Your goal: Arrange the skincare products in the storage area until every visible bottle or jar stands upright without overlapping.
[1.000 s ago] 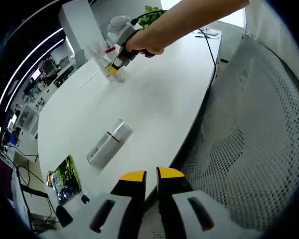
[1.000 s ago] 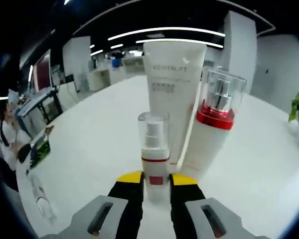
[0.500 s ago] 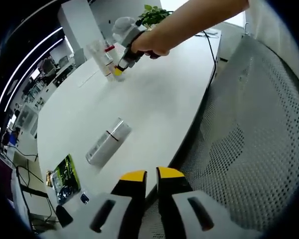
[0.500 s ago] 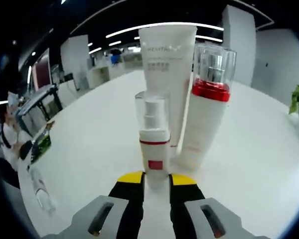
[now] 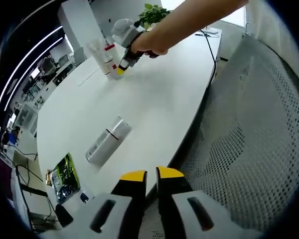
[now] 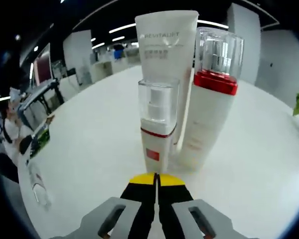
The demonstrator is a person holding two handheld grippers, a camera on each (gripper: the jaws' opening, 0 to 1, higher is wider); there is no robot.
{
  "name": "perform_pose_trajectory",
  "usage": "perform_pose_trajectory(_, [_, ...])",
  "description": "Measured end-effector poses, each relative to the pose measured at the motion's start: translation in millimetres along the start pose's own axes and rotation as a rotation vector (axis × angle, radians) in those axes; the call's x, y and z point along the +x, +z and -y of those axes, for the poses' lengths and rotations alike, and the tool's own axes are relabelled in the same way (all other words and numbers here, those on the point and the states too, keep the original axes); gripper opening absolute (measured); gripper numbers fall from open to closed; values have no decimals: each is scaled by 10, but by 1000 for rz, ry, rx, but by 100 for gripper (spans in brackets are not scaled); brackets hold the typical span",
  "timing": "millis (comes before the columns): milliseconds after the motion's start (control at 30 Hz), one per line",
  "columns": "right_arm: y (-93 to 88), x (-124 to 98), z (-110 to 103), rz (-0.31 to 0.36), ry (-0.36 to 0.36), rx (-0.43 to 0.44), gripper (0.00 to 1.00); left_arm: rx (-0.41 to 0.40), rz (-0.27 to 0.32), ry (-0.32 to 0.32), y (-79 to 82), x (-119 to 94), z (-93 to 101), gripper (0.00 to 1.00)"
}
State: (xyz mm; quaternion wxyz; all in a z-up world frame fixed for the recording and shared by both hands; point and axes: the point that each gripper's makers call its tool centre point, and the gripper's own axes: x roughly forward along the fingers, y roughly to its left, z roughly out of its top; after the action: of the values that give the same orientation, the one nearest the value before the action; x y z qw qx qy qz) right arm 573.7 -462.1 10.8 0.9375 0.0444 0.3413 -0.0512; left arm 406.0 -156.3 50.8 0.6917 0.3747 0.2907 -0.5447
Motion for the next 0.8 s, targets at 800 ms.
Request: perform_pose_trajectory(800, [115,-36,-97,28,31,-12,25,0,-8,-4,-16,7,9,4])
